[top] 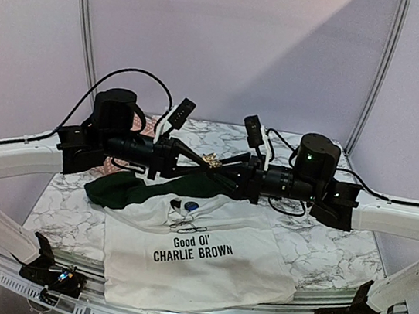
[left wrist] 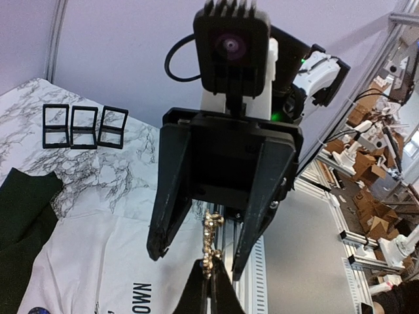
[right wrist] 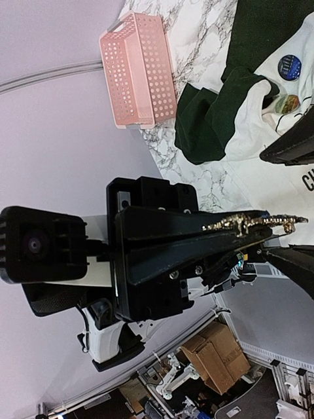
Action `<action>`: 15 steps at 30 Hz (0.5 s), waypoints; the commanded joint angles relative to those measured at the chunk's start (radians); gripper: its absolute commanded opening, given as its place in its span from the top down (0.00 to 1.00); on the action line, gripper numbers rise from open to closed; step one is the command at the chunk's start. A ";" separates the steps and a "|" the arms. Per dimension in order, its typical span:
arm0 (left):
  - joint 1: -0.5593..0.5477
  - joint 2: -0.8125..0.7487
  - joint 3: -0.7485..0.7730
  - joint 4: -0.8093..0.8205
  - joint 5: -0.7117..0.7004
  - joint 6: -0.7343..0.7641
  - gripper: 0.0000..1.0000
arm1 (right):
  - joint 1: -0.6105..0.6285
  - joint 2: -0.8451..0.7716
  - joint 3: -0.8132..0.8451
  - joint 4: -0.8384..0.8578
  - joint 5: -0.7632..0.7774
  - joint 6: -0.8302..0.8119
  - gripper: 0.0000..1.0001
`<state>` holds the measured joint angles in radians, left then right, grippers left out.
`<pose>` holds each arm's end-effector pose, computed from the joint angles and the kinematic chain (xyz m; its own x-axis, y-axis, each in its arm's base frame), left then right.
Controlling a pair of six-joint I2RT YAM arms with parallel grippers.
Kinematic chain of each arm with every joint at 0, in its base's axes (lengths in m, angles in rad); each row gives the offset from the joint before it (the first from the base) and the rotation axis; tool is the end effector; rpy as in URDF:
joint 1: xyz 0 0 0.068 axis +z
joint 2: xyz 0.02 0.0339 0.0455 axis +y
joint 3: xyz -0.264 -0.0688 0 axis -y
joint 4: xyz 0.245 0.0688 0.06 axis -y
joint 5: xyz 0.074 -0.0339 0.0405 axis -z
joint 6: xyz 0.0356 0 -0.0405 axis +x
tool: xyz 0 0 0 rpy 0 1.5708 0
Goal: Remove the brooch from the garment
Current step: Close the brooch securely.
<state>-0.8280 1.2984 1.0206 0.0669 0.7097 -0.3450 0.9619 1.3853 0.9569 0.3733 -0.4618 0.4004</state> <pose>0.1857 -0.2365 0.3371 -0.4680 0.1303 -0.8741 0.8835 0.0933 -0.4591 0.1728 0.2755 0.3199 -0.4144 0.0157 -0.9099 -0.8983 0.1531 0.4118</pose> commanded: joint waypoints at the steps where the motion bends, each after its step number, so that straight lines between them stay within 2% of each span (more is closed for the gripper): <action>1: 0.010 0.003 0.018 0.017 0.014 -0.003 1.00 | 0.002 0.004 0.020 0.041 0.002 0.016 0.59; 5: 0.009 0.000 0.016 0.018 0.016 -0.002 1.00 | 0.002 0.003 0.019 0.050 0.000 0.025 0.61; 15: 0.009 -0.004 0.016 0.019 0.016 0.000 1.00 | 0.001 0.008 0.017 0.050 0.023 0.040 0.72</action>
<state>-0.8280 1.2984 1.0206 0.0696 0.7181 -0.3450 0.9619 1.3853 0.9569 0.4103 -0.4557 0.4263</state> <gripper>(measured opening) 0.026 0.303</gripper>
